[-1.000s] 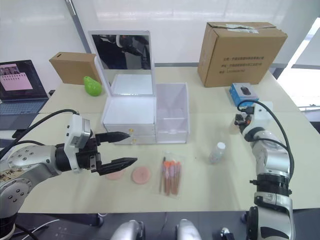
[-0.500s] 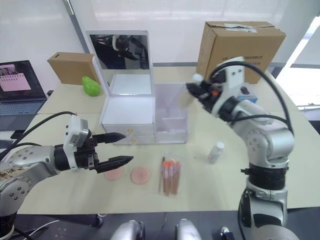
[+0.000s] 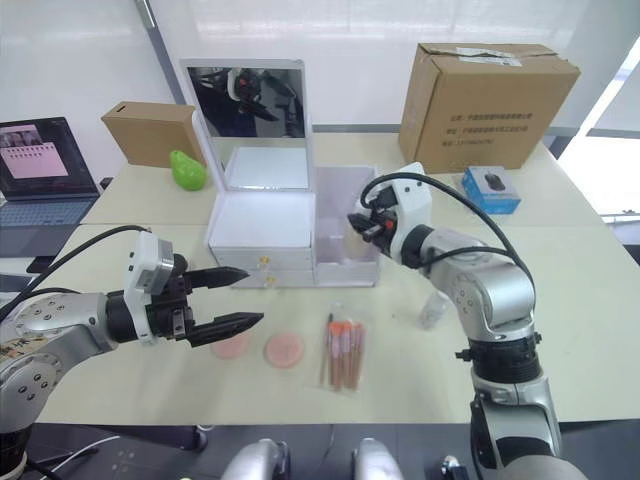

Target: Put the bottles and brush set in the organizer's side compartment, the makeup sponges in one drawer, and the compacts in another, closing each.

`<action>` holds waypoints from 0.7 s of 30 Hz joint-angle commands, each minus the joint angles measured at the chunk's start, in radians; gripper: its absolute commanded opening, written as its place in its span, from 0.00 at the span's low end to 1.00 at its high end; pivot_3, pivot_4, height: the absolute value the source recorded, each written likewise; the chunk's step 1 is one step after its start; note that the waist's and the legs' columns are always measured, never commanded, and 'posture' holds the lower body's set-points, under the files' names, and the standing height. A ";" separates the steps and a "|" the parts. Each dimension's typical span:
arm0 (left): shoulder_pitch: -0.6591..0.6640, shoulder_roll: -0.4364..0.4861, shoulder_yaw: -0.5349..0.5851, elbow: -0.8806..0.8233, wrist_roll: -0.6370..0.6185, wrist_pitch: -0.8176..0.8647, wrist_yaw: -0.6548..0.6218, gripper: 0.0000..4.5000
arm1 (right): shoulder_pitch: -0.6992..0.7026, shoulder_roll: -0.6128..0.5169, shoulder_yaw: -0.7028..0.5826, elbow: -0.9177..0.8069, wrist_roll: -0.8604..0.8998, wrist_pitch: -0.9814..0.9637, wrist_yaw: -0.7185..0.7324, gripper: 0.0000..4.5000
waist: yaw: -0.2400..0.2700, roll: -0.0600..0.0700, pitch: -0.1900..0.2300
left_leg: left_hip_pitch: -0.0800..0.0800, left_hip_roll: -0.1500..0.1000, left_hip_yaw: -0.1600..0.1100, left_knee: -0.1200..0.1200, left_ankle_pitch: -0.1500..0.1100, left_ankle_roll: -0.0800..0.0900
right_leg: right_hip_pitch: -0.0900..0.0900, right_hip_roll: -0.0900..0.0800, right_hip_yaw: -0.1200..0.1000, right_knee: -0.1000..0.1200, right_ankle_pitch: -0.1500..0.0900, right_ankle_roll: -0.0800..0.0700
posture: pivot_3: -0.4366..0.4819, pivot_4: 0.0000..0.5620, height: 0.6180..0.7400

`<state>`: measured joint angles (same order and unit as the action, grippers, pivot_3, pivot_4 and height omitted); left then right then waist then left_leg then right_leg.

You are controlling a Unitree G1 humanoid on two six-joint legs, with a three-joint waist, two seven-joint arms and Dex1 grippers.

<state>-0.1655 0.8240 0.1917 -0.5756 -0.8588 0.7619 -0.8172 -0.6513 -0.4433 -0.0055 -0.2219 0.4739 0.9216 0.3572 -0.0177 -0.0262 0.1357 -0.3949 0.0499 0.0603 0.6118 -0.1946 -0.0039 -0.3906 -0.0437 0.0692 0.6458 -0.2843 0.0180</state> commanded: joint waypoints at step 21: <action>-0.064 0.011 0.004 -0.007 0.018 -0.008 -0.004 1.00 | 0.090 0.067 0.042 0.046 -0.177 -0.120 -0.071 0.46 | 0.003 0.000 0.000 | 0.000 0.000 -0.001 0.000 0.000 0.000 | 0.001 0.000 -0.001 -0.001 0.000 0.000 | 0.48 0.27 1.00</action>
<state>-0.2138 0.8241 0.1889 -0.5738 -0.8384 0.7631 -0.8190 -0.5512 -0.3737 0.0605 -0.1743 0.3117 0.8204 0.2893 -0.0148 -0.0266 0.1357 -0.3953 0.0496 0.0595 0.6119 -0.1946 -0.0039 -0.3901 -0.0436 0.0687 0.6444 -0.2844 0.0183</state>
